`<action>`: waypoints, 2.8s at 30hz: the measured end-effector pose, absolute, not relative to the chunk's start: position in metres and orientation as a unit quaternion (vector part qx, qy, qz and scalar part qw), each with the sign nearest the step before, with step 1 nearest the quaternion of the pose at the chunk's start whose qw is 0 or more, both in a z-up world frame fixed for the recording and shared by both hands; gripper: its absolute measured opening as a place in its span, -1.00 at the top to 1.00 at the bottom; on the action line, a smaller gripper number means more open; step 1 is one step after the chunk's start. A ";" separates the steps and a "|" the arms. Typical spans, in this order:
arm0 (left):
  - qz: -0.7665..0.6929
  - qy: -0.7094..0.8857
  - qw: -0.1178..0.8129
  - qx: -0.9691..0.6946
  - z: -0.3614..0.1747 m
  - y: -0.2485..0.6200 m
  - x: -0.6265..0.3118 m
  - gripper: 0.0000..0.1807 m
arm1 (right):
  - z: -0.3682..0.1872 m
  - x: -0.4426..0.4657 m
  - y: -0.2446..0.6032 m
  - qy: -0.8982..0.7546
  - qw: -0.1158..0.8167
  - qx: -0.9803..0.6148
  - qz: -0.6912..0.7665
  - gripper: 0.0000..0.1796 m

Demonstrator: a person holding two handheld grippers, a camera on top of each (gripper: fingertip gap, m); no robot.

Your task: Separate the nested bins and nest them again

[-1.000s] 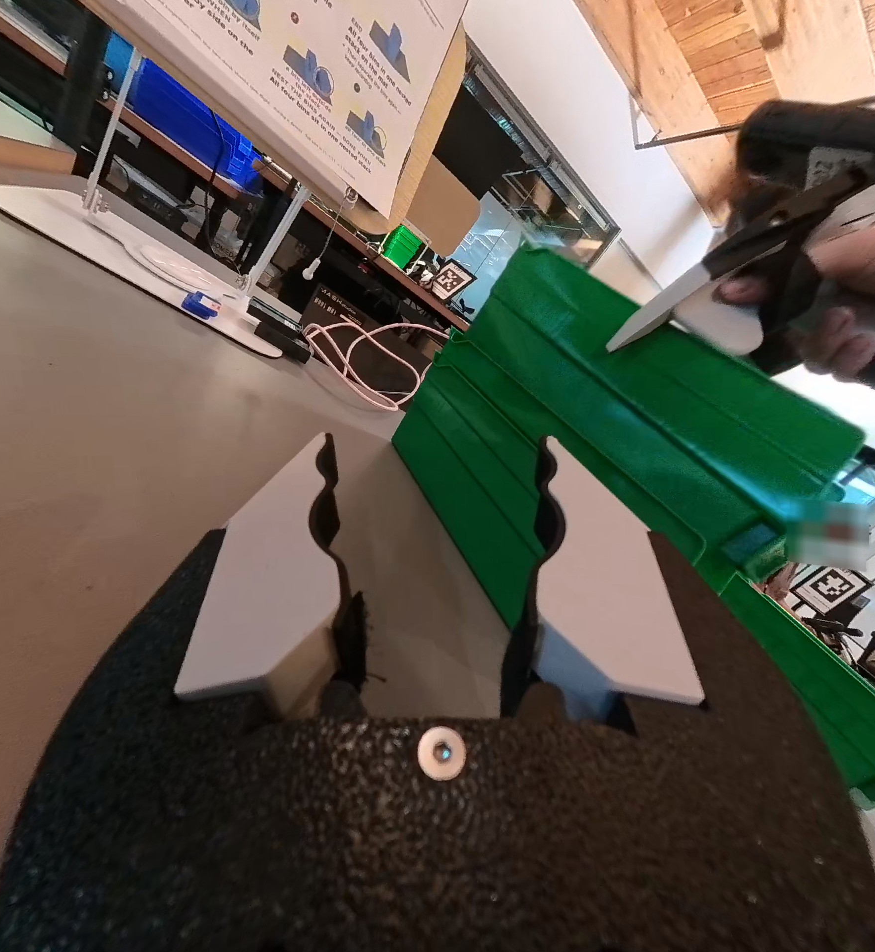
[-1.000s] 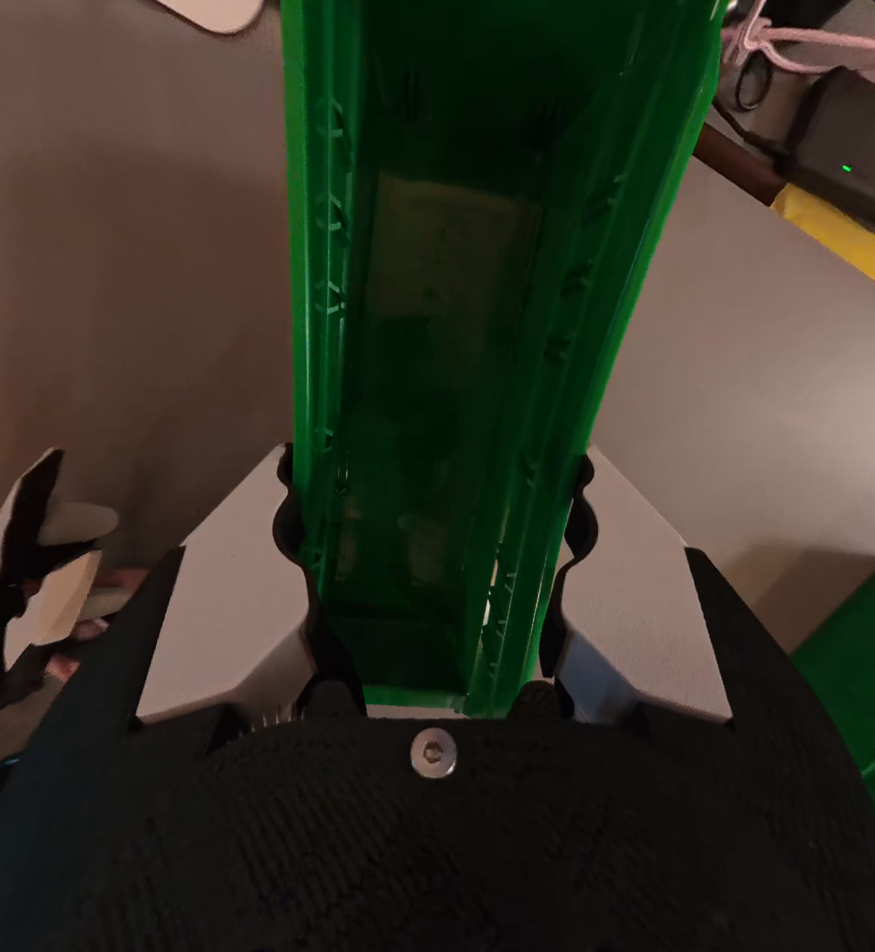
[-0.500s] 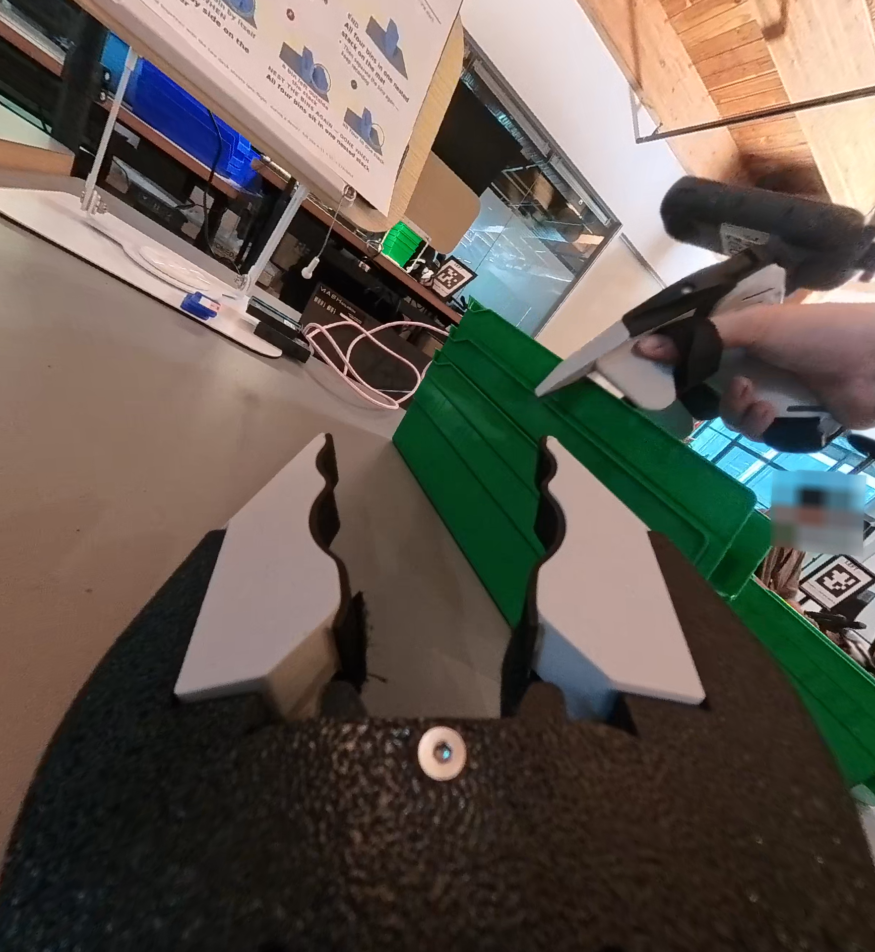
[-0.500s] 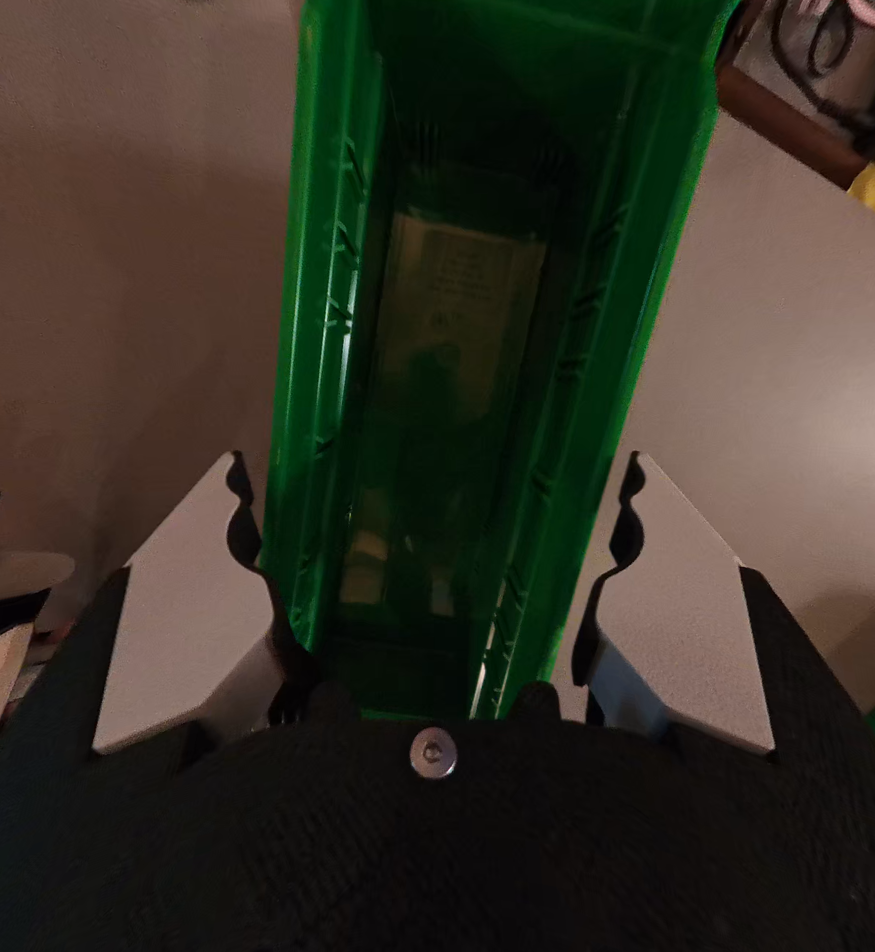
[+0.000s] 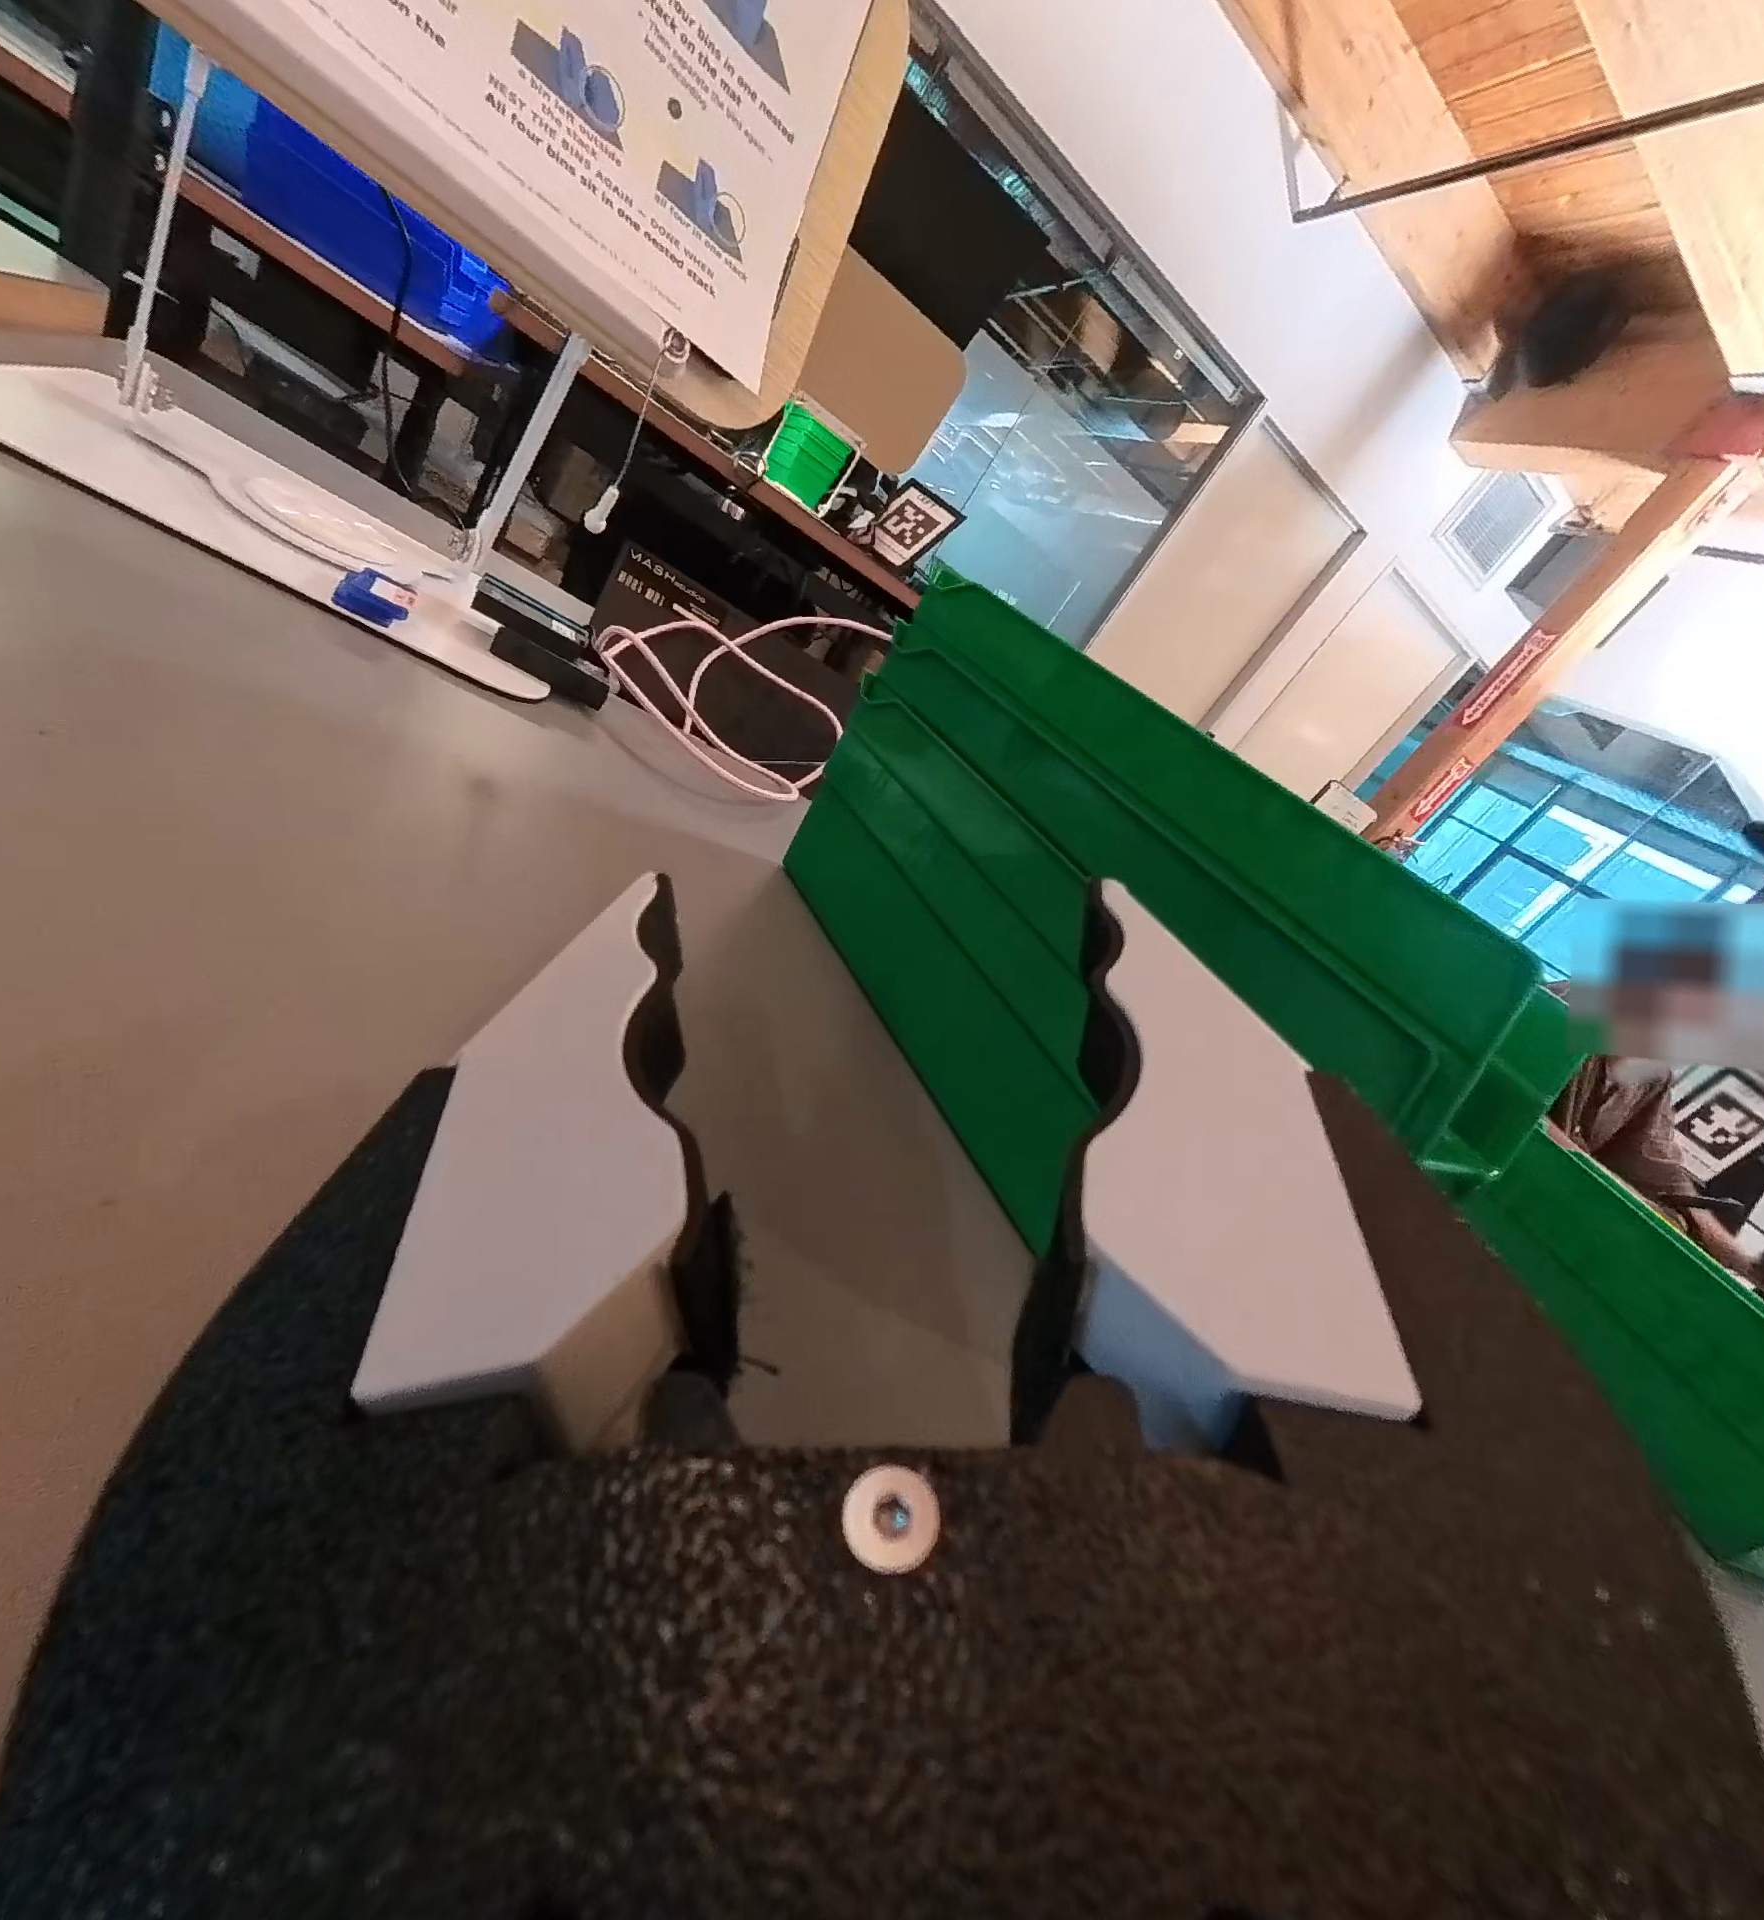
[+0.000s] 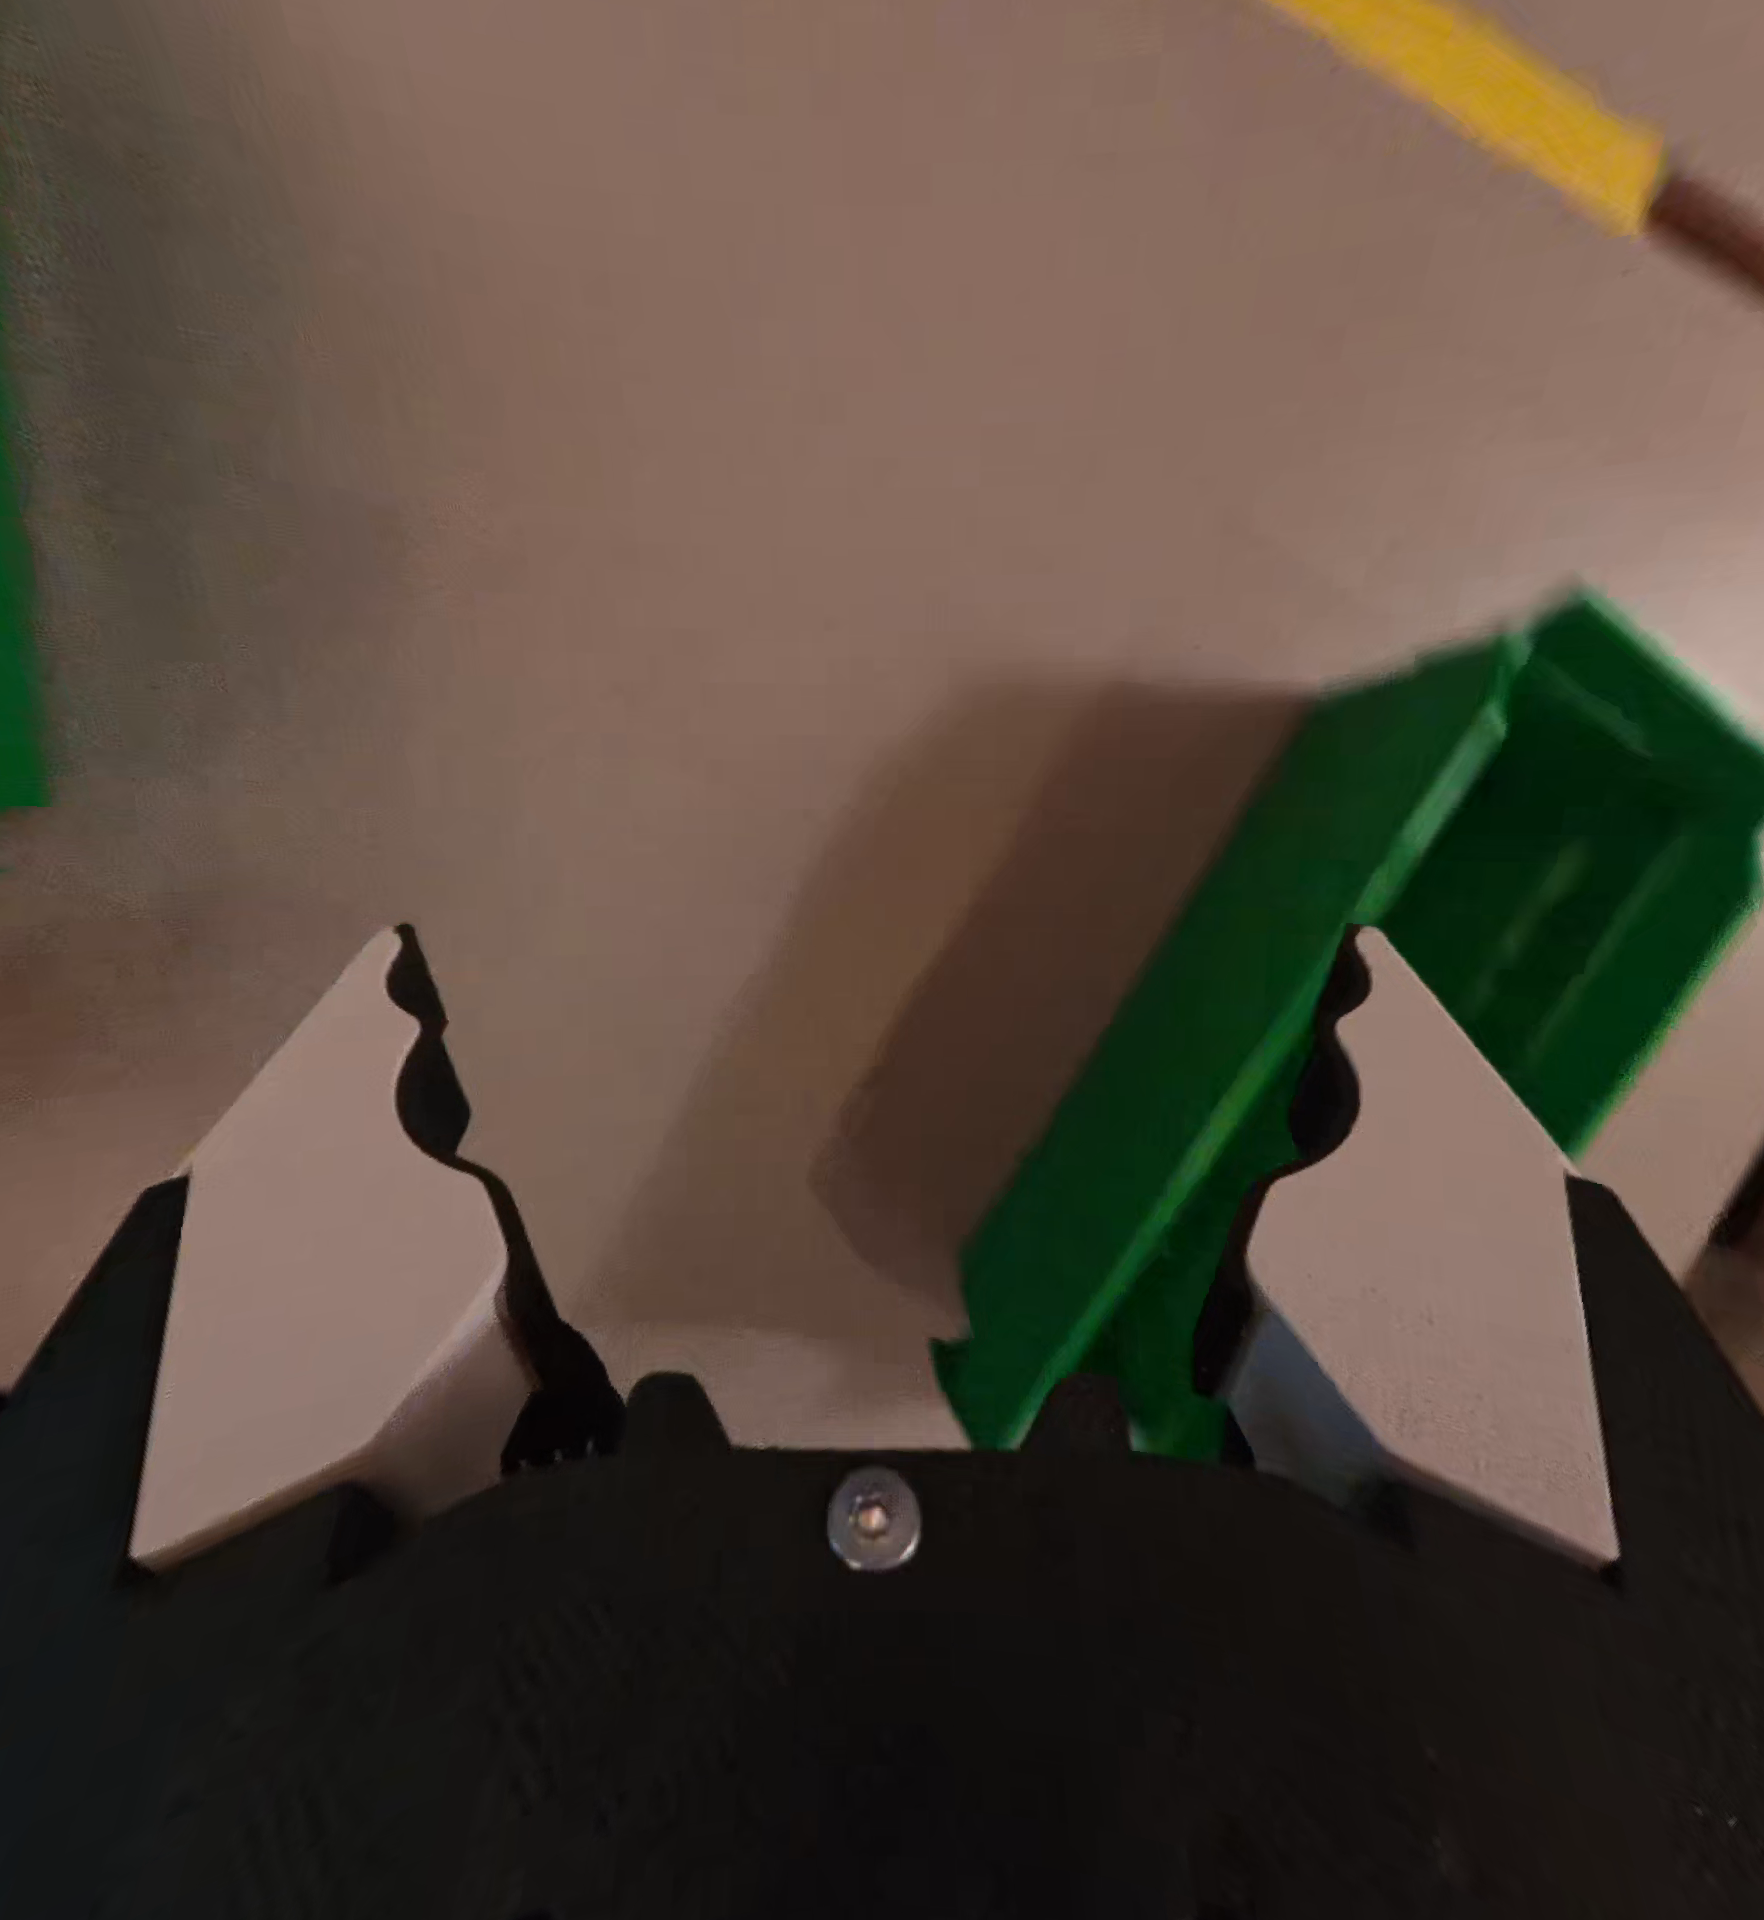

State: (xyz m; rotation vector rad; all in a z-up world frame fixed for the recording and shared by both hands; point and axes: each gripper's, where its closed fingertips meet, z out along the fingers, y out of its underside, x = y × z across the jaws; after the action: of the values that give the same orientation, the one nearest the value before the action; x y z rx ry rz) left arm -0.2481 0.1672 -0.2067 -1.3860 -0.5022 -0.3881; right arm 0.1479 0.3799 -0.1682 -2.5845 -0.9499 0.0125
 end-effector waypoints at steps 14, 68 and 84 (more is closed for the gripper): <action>-0.224 -0.166 0.724 -0.631 -0.200 0.173 -0.226 0.06 | -0.254 0.325 0.397 -0.113 0.088 -0.990 0.001 -0.41; -0.251 -0.170 0.734 -0.608 -0.193 0.170 -0.227 -0.23 | -0.125 -0.164 0.324 -0.404 0.213 -0.879 0.133 -0.72; -0.195 -0.171 0.716 -0.648 -0.204 0.173 -0.226 -0.17 | -0.157 0.134 0.444 -0.253 0.694 -0.659 0.141 -0.48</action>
State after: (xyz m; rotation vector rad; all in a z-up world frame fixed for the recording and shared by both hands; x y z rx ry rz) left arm -0.2258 0.1732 -0.2044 -1.4336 -0.3782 -0.4316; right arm 0.1336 0.4442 -0.1565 -1.4720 -0.5648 0.3141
